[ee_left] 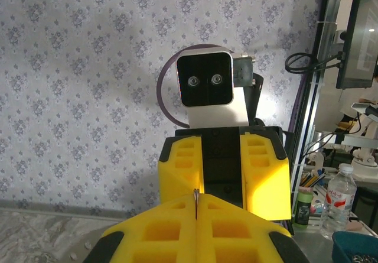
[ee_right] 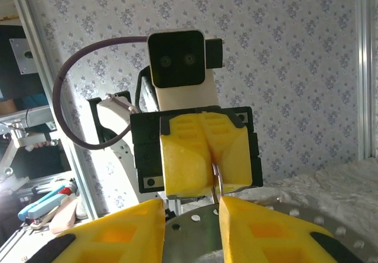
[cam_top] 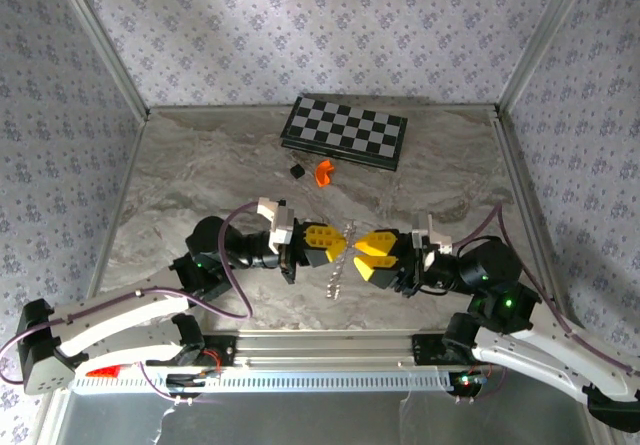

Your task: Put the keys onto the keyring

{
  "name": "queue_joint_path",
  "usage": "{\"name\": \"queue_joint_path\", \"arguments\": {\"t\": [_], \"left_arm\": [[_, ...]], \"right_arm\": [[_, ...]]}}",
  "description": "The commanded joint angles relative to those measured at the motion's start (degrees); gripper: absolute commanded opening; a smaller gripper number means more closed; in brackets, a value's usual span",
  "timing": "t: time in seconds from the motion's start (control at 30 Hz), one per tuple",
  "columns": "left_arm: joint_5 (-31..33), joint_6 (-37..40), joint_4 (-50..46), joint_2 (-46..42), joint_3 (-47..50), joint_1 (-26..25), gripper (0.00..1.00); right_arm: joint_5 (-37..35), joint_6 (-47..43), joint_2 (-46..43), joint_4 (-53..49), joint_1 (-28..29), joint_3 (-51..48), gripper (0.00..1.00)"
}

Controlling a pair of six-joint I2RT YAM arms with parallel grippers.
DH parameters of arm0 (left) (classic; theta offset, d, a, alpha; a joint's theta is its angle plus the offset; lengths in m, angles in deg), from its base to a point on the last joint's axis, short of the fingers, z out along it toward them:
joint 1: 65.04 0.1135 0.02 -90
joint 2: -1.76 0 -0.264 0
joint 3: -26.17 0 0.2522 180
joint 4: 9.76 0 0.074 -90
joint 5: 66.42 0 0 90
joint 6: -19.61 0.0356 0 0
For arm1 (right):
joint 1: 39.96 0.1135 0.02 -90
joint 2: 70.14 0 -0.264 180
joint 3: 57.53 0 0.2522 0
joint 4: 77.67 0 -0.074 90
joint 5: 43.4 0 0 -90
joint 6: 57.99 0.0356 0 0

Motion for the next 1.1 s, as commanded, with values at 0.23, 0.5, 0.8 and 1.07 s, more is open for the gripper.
{"name": "queue_joint_path", "arguments": {"t": [0.23, 0.5, 0.8, 1.07], "left_arm": [[4.6, 3.8, 3.0, -0.5, 0.7, -0.6, 0.0], [4.1, 3.7, 0.8, -3.1, 1.6, -0.6, 0.0], [4.6, 3.6, 0.2, -7.9, 4.5, -0.6, 0.0], [1.9, 3.5, -0.5, -8.5, 2.9, -0.6, 0.0]], "right_arm": [[-5.1, -0.2, -0.2, -5.9, 0.4, 3.4, 0.39], [-6.2, -2.9, -1.5, -8.6, 0.3, 4.3, 0.4], [-1.7, -6.0, 1.1, -9.0, 0.3, 5.2, 0.4], [1.6, -3.4, 4.4, -0.9, 0.3, 3.4, 0.38]]}}
